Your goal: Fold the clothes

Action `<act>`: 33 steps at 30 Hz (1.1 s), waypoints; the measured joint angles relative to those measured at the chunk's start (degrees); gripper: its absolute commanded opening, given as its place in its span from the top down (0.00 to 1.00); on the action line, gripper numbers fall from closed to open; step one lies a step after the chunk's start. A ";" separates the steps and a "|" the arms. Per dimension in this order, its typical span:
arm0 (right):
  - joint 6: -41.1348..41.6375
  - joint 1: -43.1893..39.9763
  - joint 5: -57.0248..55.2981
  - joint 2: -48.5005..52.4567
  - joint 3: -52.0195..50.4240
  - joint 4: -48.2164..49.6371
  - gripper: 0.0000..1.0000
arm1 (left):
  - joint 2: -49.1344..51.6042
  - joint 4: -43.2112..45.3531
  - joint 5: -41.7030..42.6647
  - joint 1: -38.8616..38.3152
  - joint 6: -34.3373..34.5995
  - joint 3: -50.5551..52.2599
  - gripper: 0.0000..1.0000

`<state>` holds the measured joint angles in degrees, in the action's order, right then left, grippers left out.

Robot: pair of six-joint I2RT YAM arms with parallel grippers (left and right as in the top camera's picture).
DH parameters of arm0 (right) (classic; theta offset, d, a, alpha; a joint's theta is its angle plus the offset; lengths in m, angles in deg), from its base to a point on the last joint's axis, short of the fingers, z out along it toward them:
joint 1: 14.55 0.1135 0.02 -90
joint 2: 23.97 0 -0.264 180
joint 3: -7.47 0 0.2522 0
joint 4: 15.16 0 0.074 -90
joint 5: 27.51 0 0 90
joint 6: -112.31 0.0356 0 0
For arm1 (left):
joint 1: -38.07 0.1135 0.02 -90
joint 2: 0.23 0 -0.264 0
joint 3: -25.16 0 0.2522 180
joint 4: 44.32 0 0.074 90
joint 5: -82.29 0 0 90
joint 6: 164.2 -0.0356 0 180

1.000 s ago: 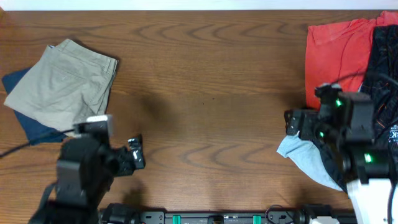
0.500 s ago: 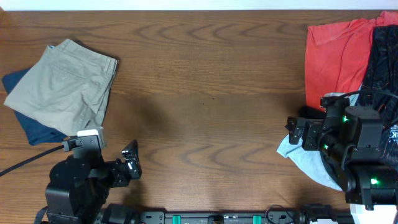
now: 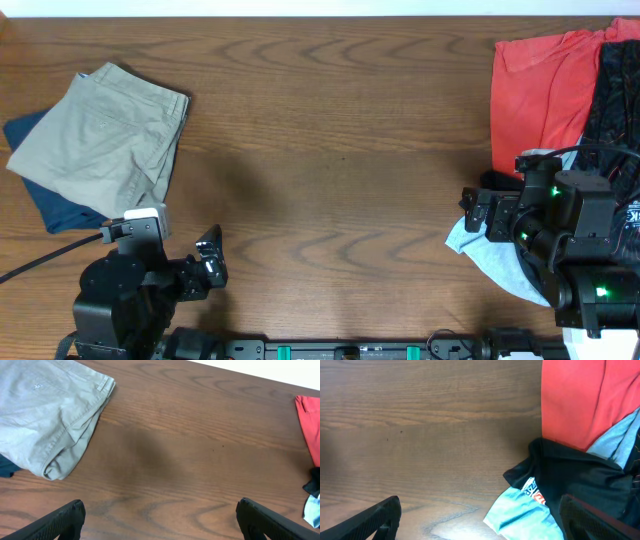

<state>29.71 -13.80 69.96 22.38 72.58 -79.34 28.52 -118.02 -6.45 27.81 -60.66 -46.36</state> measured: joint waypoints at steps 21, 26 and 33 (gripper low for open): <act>-0.07 0.00 -2.36 -35.65 -26.62 18.69 0.01 | 0.02 -0.02 -0.02 0.00 0.00 0.13 0.02; -0.11 0.00 -2.34 -43.80 -36.17 28.94 0.01 | 0.02 -0.02 -0.04 0.00 0.00 0.15 0.02; -2.95 0.00 -2.36 -45.55 -46.07 46.27 0.01 | 0.02 -0.02 -0.02 0.00 0.00 0.15 0.02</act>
<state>26.76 -13.80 67.60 -23.17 26.51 -33.07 28.54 -118.04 -6.48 27.81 -60.66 -46.21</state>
